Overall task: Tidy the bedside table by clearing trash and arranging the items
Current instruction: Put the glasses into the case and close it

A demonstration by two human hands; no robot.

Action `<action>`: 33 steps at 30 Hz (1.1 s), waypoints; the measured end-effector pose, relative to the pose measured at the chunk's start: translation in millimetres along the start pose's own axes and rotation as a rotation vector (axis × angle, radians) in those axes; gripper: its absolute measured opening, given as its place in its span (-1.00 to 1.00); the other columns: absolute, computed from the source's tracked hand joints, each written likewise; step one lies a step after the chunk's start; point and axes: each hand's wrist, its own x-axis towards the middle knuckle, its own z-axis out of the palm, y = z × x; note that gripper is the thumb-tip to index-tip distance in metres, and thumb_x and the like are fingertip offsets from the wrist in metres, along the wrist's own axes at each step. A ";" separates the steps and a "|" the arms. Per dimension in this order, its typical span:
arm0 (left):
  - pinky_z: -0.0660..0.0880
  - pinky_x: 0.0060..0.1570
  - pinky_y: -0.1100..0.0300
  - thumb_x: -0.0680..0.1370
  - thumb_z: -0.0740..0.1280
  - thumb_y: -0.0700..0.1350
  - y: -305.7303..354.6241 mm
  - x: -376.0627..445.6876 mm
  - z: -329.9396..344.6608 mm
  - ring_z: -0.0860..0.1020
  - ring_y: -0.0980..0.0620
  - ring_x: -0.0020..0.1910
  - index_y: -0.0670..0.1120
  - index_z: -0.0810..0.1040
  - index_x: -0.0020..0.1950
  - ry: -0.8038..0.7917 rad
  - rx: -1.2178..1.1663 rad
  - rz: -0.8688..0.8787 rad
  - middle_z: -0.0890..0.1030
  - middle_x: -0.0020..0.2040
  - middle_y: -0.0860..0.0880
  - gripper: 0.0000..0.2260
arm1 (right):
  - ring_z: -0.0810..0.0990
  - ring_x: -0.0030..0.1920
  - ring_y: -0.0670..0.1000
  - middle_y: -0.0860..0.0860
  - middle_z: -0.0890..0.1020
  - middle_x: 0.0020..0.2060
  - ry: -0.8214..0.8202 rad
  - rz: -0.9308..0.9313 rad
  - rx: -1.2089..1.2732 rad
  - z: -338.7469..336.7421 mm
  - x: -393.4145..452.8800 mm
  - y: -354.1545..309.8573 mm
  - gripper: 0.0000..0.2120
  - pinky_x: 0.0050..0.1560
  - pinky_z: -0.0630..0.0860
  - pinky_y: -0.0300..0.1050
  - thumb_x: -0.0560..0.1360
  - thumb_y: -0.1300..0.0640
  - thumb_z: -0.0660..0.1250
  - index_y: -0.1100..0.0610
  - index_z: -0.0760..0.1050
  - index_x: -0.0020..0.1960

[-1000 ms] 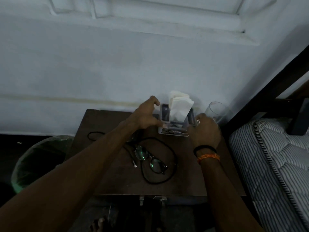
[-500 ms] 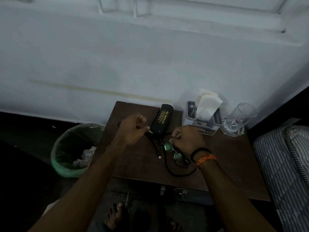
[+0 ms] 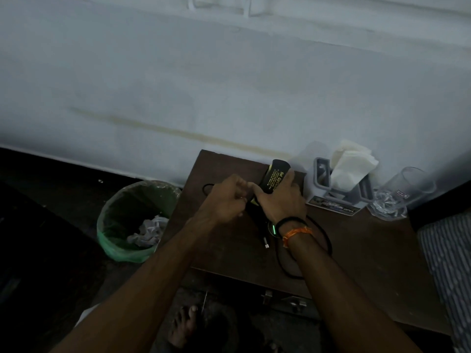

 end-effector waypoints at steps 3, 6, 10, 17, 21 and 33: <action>0.65 -0.22 0.15 0.54 0.34 -0.29 -0.7 1.1 2.3 0.66 0.01 -0.15 -0.09 0.42 0.24 -0.025 -0.071 -0.025 0.55 0.01 0.04 -0.70 | 0.47 0.31 0.28 0.23 0.41 0.39 0.002 0.043 -0.014 4.2 6.6 -1.7 0.04 0.22 0.47 0.08 0.41 -0.27 0.37 0.17 -0.14 0.59; 0.64 -0.20 0.17 0.53 0.34 -0.31 -0.5 4.6 3.8 0.65 -0.01 -0.13 -0.12 0.42 0.24 -0.007 -0.217 -0.084 0.56 0.03 -0.04 -0.70 | 0.51 0.26 0.28 0.23 0.49 0.31 0.017 0.065 -0.011 6.2 9.3 -3.9 -0.02 0.19 0.49 0.07 0.42 -0.20 0.37 0.20 -0.08 0.58; 0.63 -0.21 0.21 0.54 0.30 -0.35 3.2 7.3 7.6 0.64 -0.05 -0.11 -0.21 0.45 0.20 0.036 -0.441 -0.166 0.61 0.03 -0.17 -0.75 | 0.56 0.15 0.26 0.18 0.57 0.18 0.076 0.118 -0.006 2.5 16.1 1.5 -0.23 0.07 0.53 0.08 0.38 -0.22 0.34 0.19 0.24 0.42; 0.63 0.04 0.07 0.54 0.31 -0.36 -1.2 8.1 10.0 0.63 -0.18 0.08 -0.25 0.47 0.19 -0.005 -0.616 -0.284 0.59 0.12 -0.25 -0.77 | 0.60 -0.09 0.20 0.11 0.63 -0.13 0.208 0.022 -0.049 -0.1 19.2 10.5 -0.53 -0.12 0.52 0.00 0.41 -0.28 0.27 0.14 0.49 -0.05; 0.62 0.05 0.09 0.54 0.32 -0.39 -4.0 8.5 10.3 0.62 -0.18 0.12 -0.28 0.46 0.22 0.006 -0.742 -0.341 0.57 0.16 -0.26 -0.74 | 0.59 0.01 0.18 0.06 0.61 -0.05 0.193 0.042 0.084 -5.5 19.1 7.8 -0.53 -0.01 0.53 0.00 0.43 -0.24 0.30 0.12 0.50 0.13; 0.55 0.22 -0.03 0.57 0.37 -0.12 8.4 11.5 27.5 0.59 -0.17 0.20 -0.28 0.51 0.28 -0.150 -1.117 -0.362 0.59 0.22 -0.26 -0.65 | 0.59 0.13 0.09 0.09 0.65 0.11 0.159 -0.281 0.206 -4.6 30.7 22.3 -0.72 0.14 0.52 -0.05 0.62 0.10 0.19 0.12 0.56 0.25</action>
